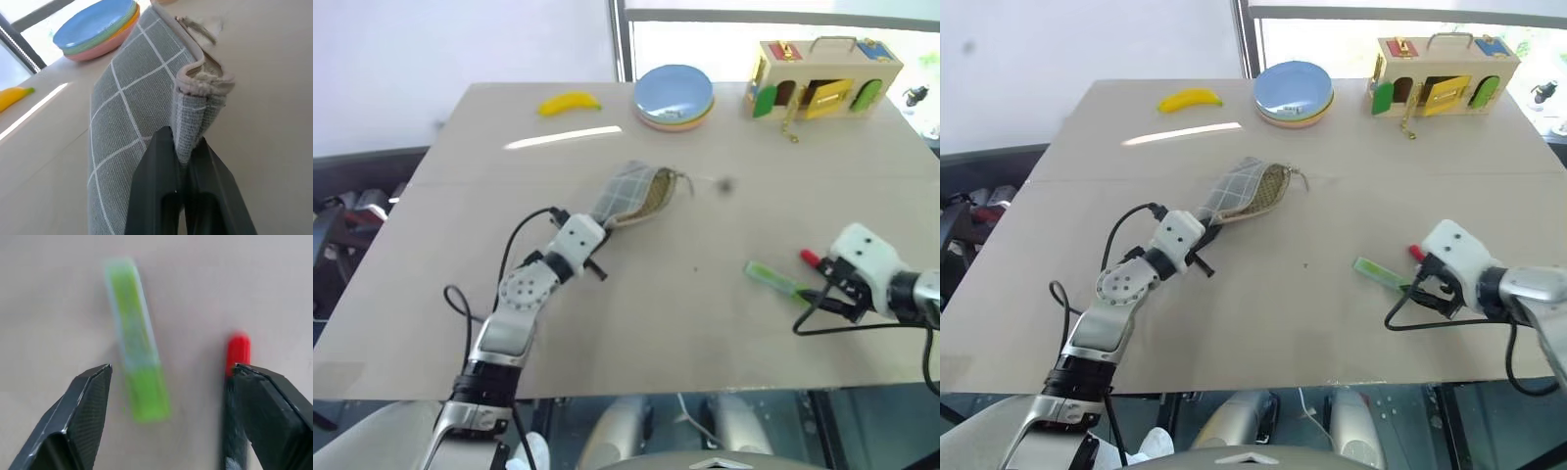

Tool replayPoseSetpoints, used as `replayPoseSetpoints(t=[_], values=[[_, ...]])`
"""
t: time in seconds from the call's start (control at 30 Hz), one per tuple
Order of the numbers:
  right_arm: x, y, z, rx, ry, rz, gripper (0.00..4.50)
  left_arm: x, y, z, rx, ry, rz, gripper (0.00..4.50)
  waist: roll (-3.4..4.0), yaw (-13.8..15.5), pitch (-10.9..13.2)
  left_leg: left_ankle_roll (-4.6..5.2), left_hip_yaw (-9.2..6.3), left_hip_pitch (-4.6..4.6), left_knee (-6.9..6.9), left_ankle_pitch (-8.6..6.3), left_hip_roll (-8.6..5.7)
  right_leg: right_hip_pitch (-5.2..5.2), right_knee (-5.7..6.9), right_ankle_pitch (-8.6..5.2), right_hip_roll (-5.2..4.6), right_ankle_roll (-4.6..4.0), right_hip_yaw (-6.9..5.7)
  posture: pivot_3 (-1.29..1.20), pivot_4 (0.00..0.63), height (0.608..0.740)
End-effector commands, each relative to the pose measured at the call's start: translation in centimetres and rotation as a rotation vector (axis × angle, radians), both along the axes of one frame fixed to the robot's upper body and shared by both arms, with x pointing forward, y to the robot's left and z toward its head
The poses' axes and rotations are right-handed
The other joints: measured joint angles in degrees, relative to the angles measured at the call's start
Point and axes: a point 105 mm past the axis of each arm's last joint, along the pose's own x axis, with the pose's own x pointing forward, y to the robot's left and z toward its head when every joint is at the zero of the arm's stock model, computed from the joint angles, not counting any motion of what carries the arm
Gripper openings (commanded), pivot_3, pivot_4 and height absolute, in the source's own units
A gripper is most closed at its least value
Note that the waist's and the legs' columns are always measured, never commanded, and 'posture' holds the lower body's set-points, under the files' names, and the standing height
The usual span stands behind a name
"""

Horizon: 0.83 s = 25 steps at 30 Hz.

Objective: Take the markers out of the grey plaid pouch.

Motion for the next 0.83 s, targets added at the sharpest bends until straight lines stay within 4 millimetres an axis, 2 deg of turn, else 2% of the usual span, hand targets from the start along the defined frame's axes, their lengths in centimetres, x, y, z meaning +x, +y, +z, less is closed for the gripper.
replayPoseSetpoints(t=[0.03,0.07,0.2,0.3,0.37,0.5,0.6,0.73,0.83], values=[[-2.4,0.9,1.8,0.172,-0.102,0.071,4.02,-0.3,1.2,1.9,0.011,-0.120,0.037,1.61,-0.01,0.48,0.00,0.00,-0.03,0.00,0.01,0.00,-0.01,0.03,-0.01,0.00,-0.01,0.00,-0.03,0.00,0.150,0.740],[-3.0,0.9,1.9,0.224,-0.119,0.060,4.02,-0.2,1.8,2.0,0.011,-0.135,0.058,2.00,-0.01,0.53,0.00,0.01,-0.03,0.01,0.02,-0.01,-0.02,0.07,-0.03,0.00,-0.02,0.00,-0.04,0.00,0.150,0.740],[-5.5,-0.5,0.1,0.253,-0.115,0.024,4.02,-1.2,4.0,1.8,-0.012,-0.129,0.092,2.00,0.03,0.81,-0.03,0.01,0.01,0.10,0.06,-0.01,-0.02,0.11,0.03,0.00,-0.01,0.00,0.01,0.00,0.150,0.740],[-7.2,-1.5,-1.1,0.316,-0.104,-0.023,4.02,-3.2,4.5,0.5,-0.057,-0.013,0.045,2.00,0.06,0.28,-0.05,0.01,0.06,0.20,-0.03,-0.01,0.01,0.13,0.03,0.00,0.01,0.00,0.08,0.00,0.150,0.740],[-8.0,-2.4,-2.1,0.326,-0.096,-0.041,4.02,-5.4,4.3,-1.1,-0.046,0.106,-0.015,2.00,0.07,-0.17,-0.05,0.01,0.11,0.24,-0.08,-0.01,0.02,0.14,0.03,0.00,0.00,0.00,0.14,0.00,0.150,0.740],[-8.8,-3.7,-3.0,0.324,-0.106,-0.034,4.02,-8.6,4.4,-3.2,-0.043,0.293,-0.085,2.00,0.15,-0.20,0.01,0.28,0.24,0.55,-0.16,-0.19,0.04,0.33,0.01,-0.01,-0.01,-0.01,0.27,0.00,0.150,0.740],[-9.0,-4.4,-3.2,0.324,-0.099,-0.031,4.02,-9.3,5.3,-3.7,-0.049,0.349,-0.062,2.00,0.30,-0.03,-0.03,0.33,0.26,1.13,-0.36,-0.28,0.07,0.90,-0.12,-0.05,-0.05,-0.01,0.25,0.00,0.150,0.740],[-9.1,-5.7,-3.4,0.298,-0.091,-0.011,4.02,-10.1,5.2,-3.2,-0.110,0.370,-0.075,2.00,0.29,-0.08,-0.03,0.38,0.22,1.12,-0.36,-0.25,0.09,0.93,-0.17,-0.05,-0.04,0.00,0.19,0.00,0.150,0.740],[-8.9,-6.3,-3.5,0.304,-0.067,-0.021,4.02,-10.9,5.2,-3.5,-0.070,0.363,-0.098,2.00,0.29,-0.09,-0.03,0.38,0.23,1.06,-0.37,-0.26,0.09,0.93,-0.23,-0.05,-0.04,0.00,0.20,0.00,0.150,0.740]])
